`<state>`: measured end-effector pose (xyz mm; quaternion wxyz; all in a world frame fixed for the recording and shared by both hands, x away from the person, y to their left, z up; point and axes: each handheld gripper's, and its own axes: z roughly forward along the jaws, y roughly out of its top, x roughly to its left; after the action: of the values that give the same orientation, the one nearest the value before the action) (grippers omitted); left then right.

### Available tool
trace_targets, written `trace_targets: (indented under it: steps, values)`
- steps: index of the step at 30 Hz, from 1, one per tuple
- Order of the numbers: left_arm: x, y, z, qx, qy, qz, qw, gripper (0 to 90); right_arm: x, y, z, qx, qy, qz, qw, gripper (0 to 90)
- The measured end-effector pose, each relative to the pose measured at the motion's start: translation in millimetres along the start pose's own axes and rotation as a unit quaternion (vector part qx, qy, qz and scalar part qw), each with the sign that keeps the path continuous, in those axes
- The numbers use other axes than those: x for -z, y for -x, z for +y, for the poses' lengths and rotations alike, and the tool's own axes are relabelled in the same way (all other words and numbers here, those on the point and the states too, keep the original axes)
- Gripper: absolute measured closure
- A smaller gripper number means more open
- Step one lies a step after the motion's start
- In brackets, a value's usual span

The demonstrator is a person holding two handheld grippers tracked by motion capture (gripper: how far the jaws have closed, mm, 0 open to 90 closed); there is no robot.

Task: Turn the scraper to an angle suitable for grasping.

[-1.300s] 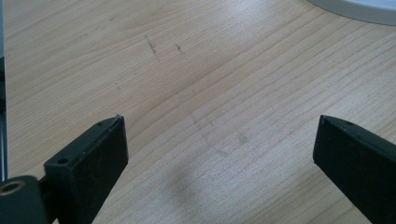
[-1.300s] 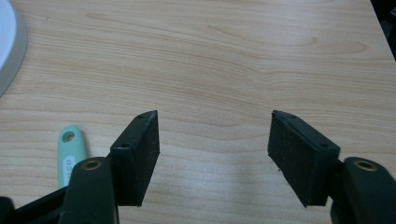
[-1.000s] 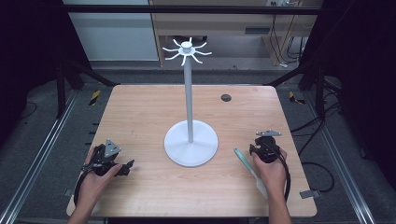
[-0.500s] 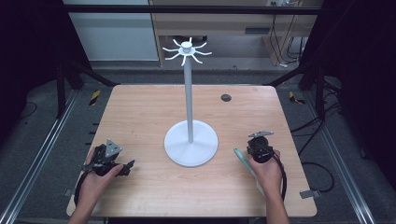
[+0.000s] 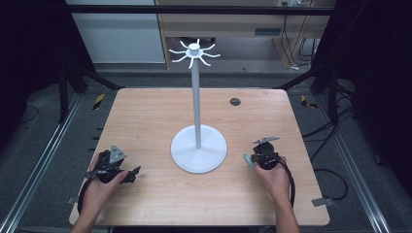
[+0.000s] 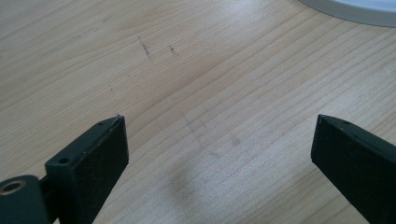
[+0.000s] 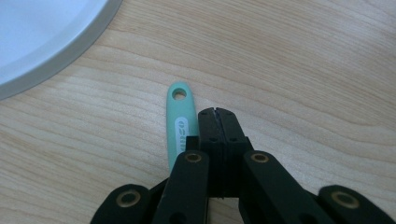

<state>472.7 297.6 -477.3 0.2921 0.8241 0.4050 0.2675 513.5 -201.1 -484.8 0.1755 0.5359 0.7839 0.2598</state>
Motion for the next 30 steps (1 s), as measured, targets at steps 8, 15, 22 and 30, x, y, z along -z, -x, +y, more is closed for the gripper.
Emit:
trace_targets:
  steps: [8,15,22,30]
  values:
    - [-0.8,1.1,0.4,-0.003,-0.002,-0.003,1.0000,3.8,0.7,-10.5,-1.7,0.023,-0.004,0.072,0.9972,90.0]
    - [-1.3,2.4,0.9,-0.007,-0.003,-0.002,1.0000,3.8,5.5,-19.0,-2.7,0.039,-0.001,0.084,0.9957,90.0]
    - [-0.7,0.0,0.3,0.002,-0.001,0.001,1.0000,3.8,23.0,-24.5,-3.5,0.053,0.020,0.078,0.9953,90.0]
    - [0.7,-1.8,-0.8,0.006,0.001,0.004,1.0000,3.8,33.9,-31.0,2.9,0.062,0.021,0.077,0.9949,87.7]
